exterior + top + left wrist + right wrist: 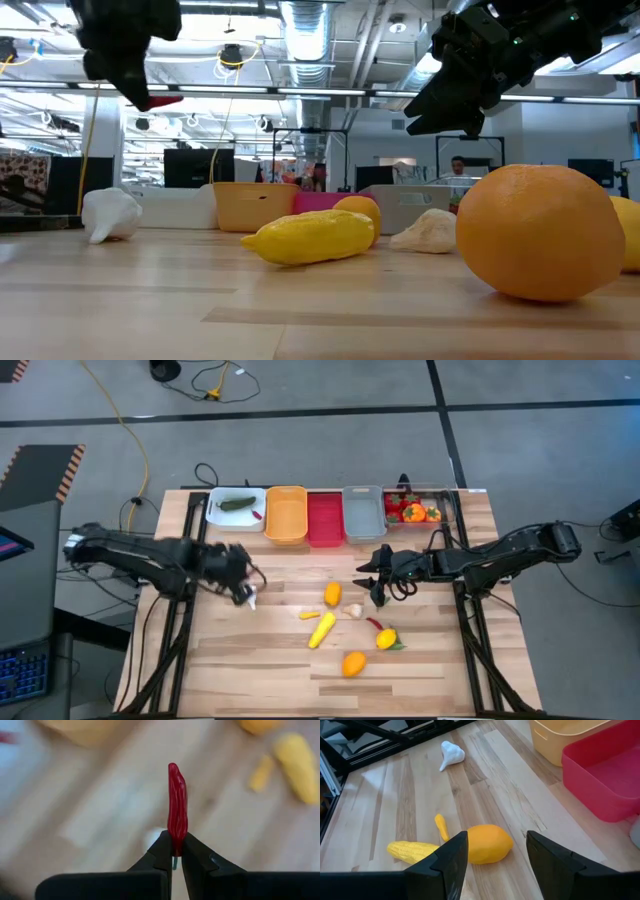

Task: Sort produce into baskets
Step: Put the red chili pepper into the white bin

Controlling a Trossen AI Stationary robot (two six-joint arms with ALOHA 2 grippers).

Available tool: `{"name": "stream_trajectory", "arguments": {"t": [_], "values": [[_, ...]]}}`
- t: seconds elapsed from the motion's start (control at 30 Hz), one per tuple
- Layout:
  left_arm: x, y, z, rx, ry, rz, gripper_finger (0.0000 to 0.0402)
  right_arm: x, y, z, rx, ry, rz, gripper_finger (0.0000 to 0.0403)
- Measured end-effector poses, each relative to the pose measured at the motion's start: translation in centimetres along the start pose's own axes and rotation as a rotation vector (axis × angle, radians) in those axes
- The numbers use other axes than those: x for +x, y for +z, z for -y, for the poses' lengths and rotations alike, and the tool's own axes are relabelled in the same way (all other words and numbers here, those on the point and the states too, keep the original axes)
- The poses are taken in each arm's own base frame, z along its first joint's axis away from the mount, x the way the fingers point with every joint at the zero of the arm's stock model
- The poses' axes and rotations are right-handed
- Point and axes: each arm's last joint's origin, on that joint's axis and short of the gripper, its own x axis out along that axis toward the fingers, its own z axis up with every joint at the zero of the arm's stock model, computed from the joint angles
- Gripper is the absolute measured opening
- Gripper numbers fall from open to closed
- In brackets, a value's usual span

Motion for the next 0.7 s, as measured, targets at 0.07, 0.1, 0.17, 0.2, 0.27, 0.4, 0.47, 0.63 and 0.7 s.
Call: {"name": "stream_trajectory", "arguments": {"t": [0.07,0.1,0.17,0.2,0.27,0.4,0.47,0.63,0.7], "values": [[-0.6,0.5,-1.8,-0.021,0.073,0.048,0.0011,0.0,0.0,0.0,0.000,0.000,0.000,0.0228],[-0.8,0.8,-2.7,-0.032,0.105,0.071,0.0011,0.0,0.0,0.0,0.000,0.000,0.000,0.0228],[-1.1,1.4,-4.2,-0.048,0.165,0.112,0.0011,0.0,0.0,0.0,0.000,0.000,0.000,0.0228],[-1.2,1.7,-4.9,-0.055,0.191,0.127,0.0011,0.0,0.0,0.0,0.000,0.001,0.000,0.0228],[-1.1,2.3,-6.2,-0.068,0.245,0.141,0.0011,0.0,0.0,0.0,0.000,0.000,0.000,0.0228],[-0.5,3.7,-8.5,-0.085,0.348,0.133,0.0011,0.0,0.0,0.0,0.000,0.001,0.001,0.0228],[0.1,4.4,-9.6,-0.087,0.390,0.118,0.0012,0.0,0.0,0.0,0.000,0.001,0.001,0.0228],[2.1,6.4,-12.0,-0.101,0.452,0.100,0.0020,0.0,0.0,0.0,0.000,0.001,0.001,0.0228],[3.0,7.1,-12.7,-0.110,0.450,0.084,0.0026,0.0,0.0,0.0,0.000,0.001,0.000,0.0228]]}}
